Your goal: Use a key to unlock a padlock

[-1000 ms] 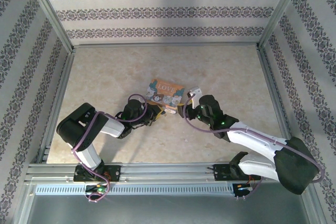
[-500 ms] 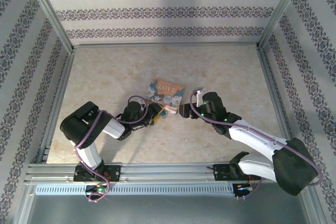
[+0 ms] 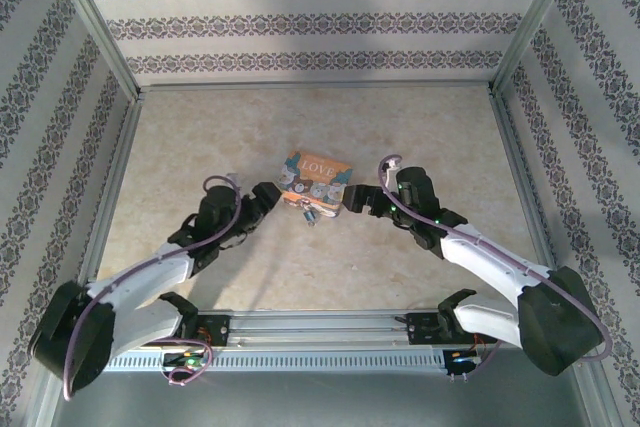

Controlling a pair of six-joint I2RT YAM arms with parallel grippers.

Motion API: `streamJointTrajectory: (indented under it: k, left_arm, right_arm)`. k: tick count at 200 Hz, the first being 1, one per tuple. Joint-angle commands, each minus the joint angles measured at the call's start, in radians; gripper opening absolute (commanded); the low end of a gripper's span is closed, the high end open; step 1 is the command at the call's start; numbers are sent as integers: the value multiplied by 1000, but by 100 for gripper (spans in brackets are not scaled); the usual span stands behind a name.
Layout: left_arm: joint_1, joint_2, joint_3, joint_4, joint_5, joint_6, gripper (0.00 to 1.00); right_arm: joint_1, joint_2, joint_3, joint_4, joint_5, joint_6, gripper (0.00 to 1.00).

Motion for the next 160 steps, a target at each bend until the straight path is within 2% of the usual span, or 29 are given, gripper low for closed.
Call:
streamJointTrajectory:
  k: [1,29,62,109,160]
  left_arm:
    - [86,-19,95,-248,40,209,90]
    - [187,114,201,-204,256,307,92]
    - [203,363,388,-228,408,418,91]
    - [199,636,592,-312,463,493,86]
    - [179,689,620,-319,497,496,84]
  right_arm:
    - [-15,3,16,31,-75,77,99]
    - [-15,62,31,42,-82,128,98]
    - [-15,180,74,71,-101,166,99]
    - [-13,340,147,165,-156,203,98]
    - [-13,462,234,185,-188,204,98]
